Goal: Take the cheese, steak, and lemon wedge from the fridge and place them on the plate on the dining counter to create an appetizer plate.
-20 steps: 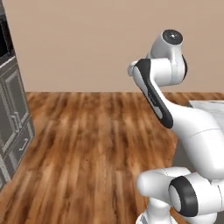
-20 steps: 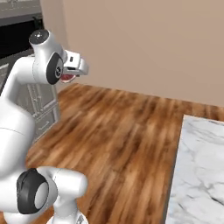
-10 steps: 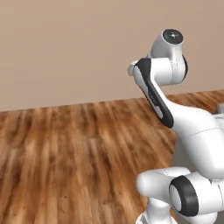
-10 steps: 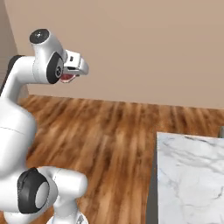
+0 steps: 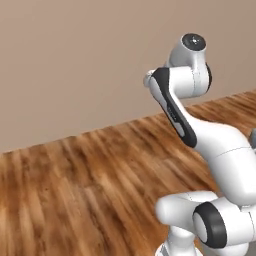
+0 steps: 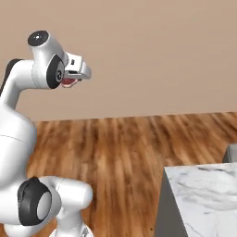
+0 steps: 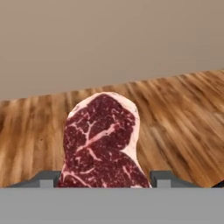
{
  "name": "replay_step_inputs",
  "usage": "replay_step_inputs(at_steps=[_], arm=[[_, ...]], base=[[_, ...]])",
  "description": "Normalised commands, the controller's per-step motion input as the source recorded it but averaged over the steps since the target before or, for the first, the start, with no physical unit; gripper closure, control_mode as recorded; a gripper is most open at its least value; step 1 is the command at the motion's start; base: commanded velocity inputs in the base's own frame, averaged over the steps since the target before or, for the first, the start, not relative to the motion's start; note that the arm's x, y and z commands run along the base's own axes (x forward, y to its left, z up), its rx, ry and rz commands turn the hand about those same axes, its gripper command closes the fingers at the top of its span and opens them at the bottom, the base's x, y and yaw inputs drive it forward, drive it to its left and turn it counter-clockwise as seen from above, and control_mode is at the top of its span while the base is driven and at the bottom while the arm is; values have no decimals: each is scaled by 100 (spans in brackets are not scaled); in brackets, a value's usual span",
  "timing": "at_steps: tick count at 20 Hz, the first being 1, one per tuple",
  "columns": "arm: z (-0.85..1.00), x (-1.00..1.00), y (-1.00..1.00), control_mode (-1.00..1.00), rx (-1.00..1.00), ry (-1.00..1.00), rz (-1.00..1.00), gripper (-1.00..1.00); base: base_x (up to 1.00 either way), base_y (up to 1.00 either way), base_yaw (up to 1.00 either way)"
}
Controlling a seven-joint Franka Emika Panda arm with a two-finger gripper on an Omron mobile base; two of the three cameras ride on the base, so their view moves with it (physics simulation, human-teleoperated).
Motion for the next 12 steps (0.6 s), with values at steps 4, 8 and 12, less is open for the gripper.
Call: replay_step_inputs(at_steps=[4,8,12], arm=[[0,0,0,100,0,0,0,100],[0,0,0,100,0,0,0,100],[0,0,0,100,0,0,0,100]], base=[[100,49,-55],[100,55,-58],[100,44,-60]])
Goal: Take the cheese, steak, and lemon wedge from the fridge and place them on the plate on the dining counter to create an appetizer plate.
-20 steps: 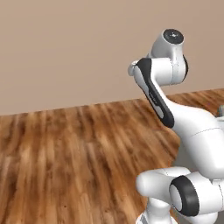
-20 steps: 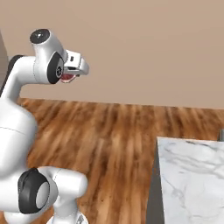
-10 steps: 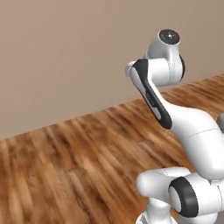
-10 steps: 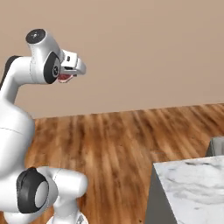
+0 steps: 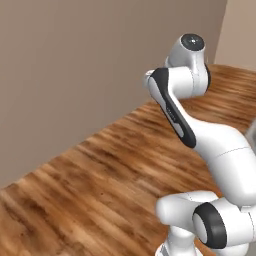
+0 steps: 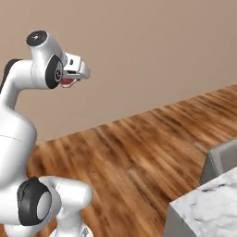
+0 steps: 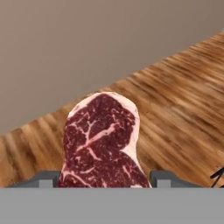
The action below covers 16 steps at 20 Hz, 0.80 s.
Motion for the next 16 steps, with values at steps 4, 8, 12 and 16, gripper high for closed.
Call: replay_step_inputs(at_steps=[4,8,12,16], arm=[[0,0,0,100,0,0,0,100],[0,0,0,100,0,0,0,100],[0,0,0,100,0,0,0,100],[0,0,0,100,0,0,0,100]], base=[[100,49,-60],[100,54,-59],[100,59,-56],[100,63,-53]])
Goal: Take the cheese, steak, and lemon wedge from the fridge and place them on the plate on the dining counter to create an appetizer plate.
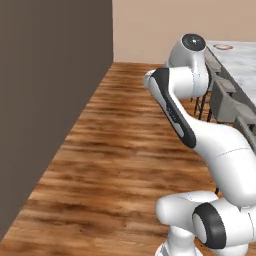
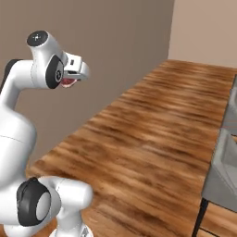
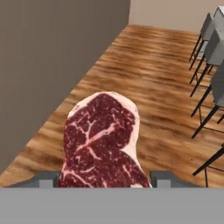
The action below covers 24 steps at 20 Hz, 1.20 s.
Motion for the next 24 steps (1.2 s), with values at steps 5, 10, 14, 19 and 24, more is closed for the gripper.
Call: replay_step_inputs(at_steps=[5,10,14,19,24], arm=[[0,0,0,100,0,0,0,100],[0,0,0,100,0,0,0,100],[0,0,0,100,0,0,0,100],[0,0,0,100,0,0,0,100],[0,0,0,100,0,0,0,100]], base=[[100,56,-51],[100,19,-48],[100,1,-44],[100,23,-38],[100,35,-34]])
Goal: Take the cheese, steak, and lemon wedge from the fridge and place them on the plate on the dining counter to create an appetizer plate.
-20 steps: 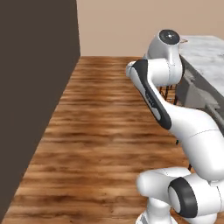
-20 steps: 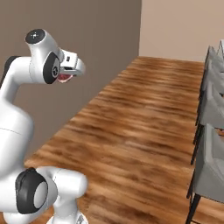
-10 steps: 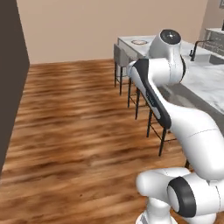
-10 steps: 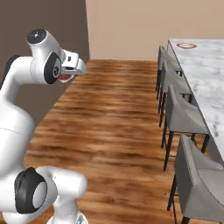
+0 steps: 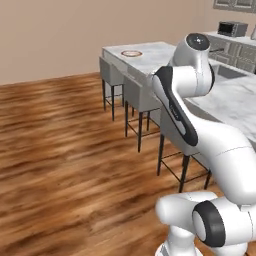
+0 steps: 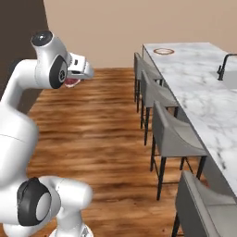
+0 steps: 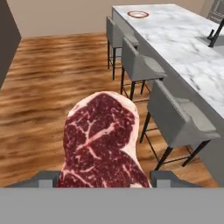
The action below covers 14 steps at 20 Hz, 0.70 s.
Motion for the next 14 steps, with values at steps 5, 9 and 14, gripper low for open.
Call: replay_step_inputs(at_steps=[5,9,14], arm=[[0,0,0,100,0,0,0,100],[0,0,0,100,0,0,0,100],[0,0,0,100,0,0,0,100]], base=[[100,54,-31],[100,65,-33],[100,64,-38]])
